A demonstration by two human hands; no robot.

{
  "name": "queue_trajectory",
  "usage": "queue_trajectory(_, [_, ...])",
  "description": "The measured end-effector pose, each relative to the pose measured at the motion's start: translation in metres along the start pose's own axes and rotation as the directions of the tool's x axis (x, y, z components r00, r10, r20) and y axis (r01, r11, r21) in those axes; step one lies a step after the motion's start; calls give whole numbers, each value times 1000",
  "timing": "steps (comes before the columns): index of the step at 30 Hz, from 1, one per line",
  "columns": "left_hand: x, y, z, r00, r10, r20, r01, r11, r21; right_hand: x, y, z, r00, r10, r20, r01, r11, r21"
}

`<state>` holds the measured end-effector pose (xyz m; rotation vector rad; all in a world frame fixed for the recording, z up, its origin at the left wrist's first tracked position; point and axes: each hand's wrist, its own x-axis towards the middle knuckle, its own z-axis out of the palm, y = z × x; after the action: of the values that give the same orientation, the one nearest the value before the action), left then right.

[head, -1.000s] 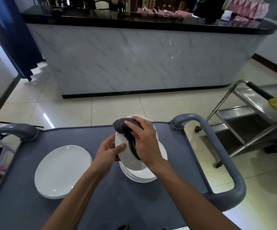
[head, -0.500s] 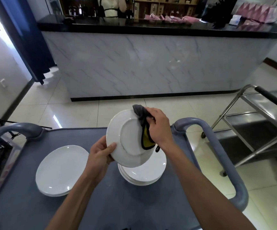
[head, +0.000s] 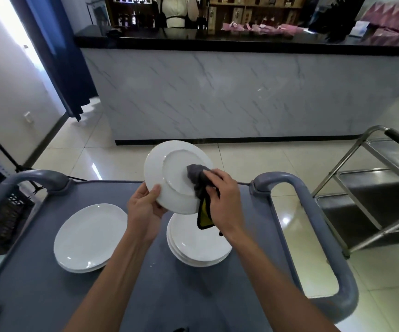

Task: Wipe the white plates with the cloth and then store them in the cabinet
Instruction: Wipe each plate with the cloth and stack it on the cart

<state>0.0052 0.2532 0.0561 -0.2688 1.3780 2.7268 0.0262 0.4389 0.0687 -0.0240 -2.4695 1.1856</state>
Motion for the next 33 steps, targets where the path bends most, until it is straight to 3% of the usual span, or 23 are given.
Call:
queue_trajectory(10, [0, 9, 9, 996, 6, -84, -5, 1000, 12, -33, -16, 28, 974, -224, -12, 223, 972, -70])
queue_trajectory(15, [-2, 11, -7, 993, 0, -116, 2, 1000, 14, -32, 3, 13, 988, -148, -31, 147, 988, -36])
queue_trajectory(24, [-4, 13, -15, 997, -61, -50, 65, 993, 95, 12, 13, -19, 1000, 10, -4, -10, 999, 38])
queue_trajectory(33, [-7, 17, -7, 991, -83, 103, 52, 959, 277, 69, -9, -33, 994, -108, -16, 107, 994, -13])
